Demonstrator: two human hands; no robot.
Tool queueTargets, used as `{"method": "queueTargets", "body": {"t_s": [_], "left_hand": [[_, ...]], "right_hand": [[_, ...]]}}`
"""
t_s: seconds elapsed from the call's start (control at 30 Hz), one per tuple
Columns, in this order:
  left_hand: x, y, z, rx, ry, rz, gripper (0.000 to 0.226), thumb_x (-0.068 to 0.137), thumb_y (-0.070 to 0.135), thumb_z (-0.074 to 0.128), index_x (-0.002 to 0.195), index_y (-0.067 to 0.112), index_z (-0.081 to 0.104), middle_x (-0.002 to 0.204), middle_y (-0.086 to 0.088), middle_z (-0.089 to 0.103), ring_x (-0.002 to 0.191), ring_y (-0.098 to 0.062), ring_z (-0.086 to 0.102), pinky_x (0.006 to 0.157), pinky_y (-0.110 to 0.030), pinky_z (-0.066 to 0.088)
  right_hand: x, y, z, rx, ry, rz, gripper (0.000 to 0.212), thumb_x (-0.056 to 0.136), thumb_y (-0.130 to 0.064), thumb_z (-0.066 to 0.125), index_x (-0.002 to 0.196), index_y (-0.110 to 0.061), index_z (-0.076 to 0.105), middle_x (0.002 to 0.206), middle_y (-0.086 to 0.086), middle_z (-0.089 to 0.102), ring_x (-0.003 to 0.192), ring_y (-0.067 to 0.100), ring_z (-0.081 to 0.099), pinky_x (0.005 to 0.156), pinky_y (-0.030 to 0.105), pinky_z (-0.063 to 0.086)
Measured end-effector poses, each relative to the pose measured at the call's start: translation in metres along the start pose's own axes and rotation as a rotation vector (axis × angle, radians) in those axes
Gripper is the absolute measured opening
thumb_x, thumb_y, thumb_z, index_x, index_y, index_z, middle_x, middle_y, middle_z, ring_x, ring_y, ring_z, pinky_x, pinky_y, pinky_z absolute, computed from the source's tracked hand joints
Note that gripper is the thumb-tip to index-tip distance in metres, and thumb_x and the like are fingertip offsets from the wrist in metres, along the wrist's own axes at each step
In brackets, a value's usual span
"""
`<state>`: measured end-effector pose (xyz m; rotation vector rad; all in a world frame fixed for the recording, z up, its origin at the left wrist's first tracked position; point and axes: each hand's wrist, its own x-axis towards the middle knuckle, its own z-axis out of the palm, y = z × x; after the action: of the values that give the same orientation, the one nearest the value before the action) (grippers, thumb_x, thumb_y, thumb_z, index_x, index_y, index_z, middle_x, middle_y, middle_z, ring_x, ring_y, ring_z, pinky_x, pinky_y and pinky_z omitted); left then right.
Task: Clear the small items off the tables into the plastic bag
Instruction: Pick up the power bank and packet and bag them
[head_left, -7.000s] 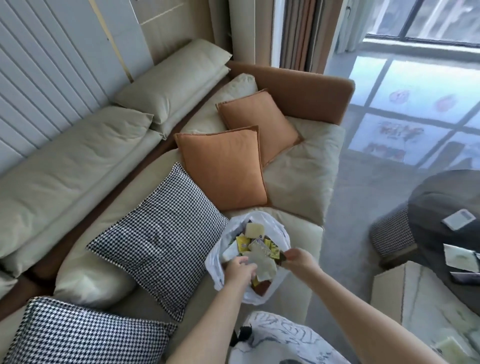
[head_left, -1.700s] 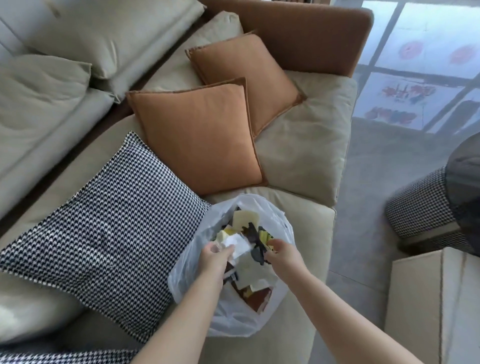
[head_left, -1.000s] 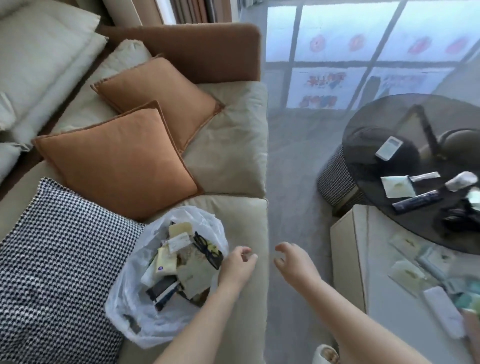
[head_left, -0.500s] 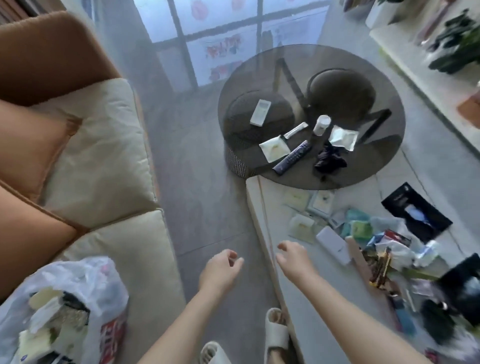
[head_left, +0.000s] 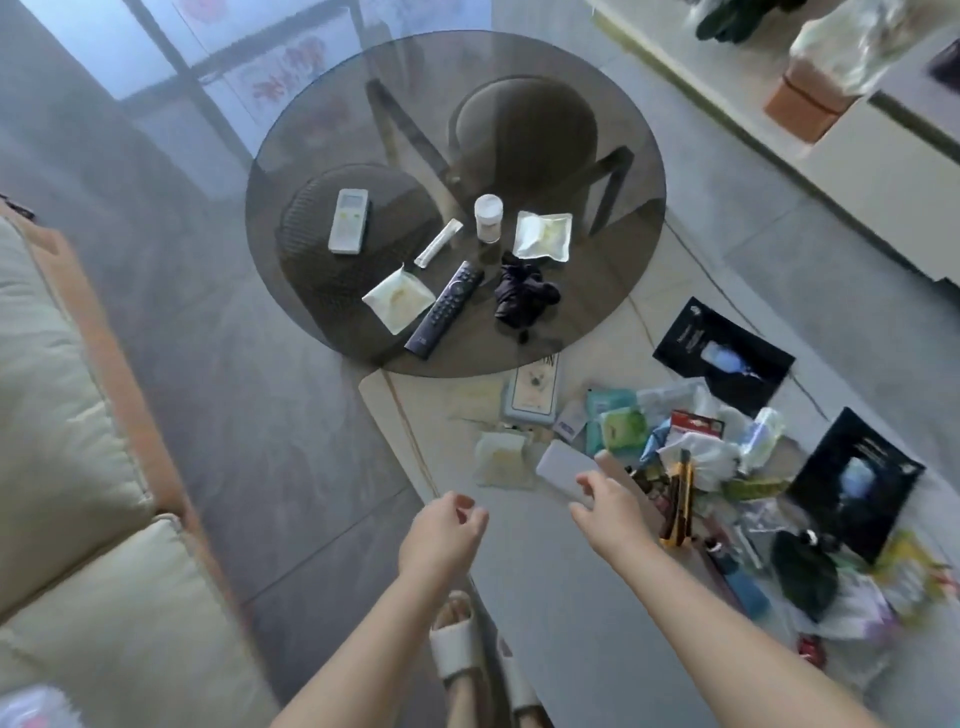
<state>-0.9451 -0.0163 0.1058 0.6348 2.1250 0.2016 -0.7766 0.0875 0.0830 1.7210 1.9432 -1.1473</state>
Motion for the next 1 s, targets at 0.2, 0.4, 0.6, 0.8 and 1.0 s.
{"method": "queueTargets", "body": {"t_s": [0.2,0.4,0.6,0.8,1.0], "left_hand": [[0.070,0.007,0.042,-0.061,-0.040,-0.053,0.050,0.090,0.037,0.052,0.136,0.018,0.045,0.134,-0.004,0.050,0.121,-0.020,0.051,0.094,-0.032,0.043],[0.127,0.003,0.073,-0.110,0.070,-0.109,0.063,0.089,0.036,0.058,0.142,0.013,0.035,0.138,-0.009,0.043,0.128,-0.026,0.043,0.105,-0.037,0.036],[0.158,0.009,0.085,-0.179,0.098,-0.135,0.070,0.078,0.037,0.073,0.133,0.010,0.041,0.127,-0.011,0.052,0.121,-0.028,0.049,0.103,-0.042,0.040],[0.165,0.011,0.092,-0.127,0.074,-0.185,0.055,0.077,0.040,0.073,0.116,0.009,0.051,0.117,-0.011,0.058,0.112,-0.030,0.055,0.094,-0.040,0.045],[0.149,0.008,0.088,0.065,0.025,-0.043,0.031,0.086,0.037,0.063,0.095,0.009,0.056,0.105,-0.011,0.052,0.106,-0.031,0.051,0.085,-0.037,0.042]], "right_hand": [[0.051,0.019,0.030,-0.054,-0.051,-0.014,0.050,0.091,-0.025,0.055,0.137,-0.018,0.039,0.139,0.004,0.048,0.129,0.022,0.043,0.104,0.036,0.039],[0.095,0.032,0.053,-0.169,0.019,-0.021,0.059,0.089,-0.030,0.059,0.141,-0.017,0.034,0.146,0.003,0.038,0.137,0.021,0.029,0.111,0.034,0.030],[0.109,0.037,0.064,-0.287,0.127,0.000,0.068,0.089,-0.026,0.058,0.146,-0.019,0.022,0.155,0.000,0.019,0.143,0.019,0.018,0.113,0.034,0.022],[0.115,0.038,0.065,-0.338,0.183,0.080,0.065,0.084,-0.036,0.063,0.138,-0.019,0.032,0.133,0.006,0.042,0.126,0.024,0.037,0.105,0.034,0.028],[0.113,0.036,0.061,-0.235,0.126,0.138,0.049,0.081,-0.039,0.068,0.115,-0.012,0.046,0.121,0.010,0.045,0.111,0.028,0.048,0.089,0.033,0.038]]}}
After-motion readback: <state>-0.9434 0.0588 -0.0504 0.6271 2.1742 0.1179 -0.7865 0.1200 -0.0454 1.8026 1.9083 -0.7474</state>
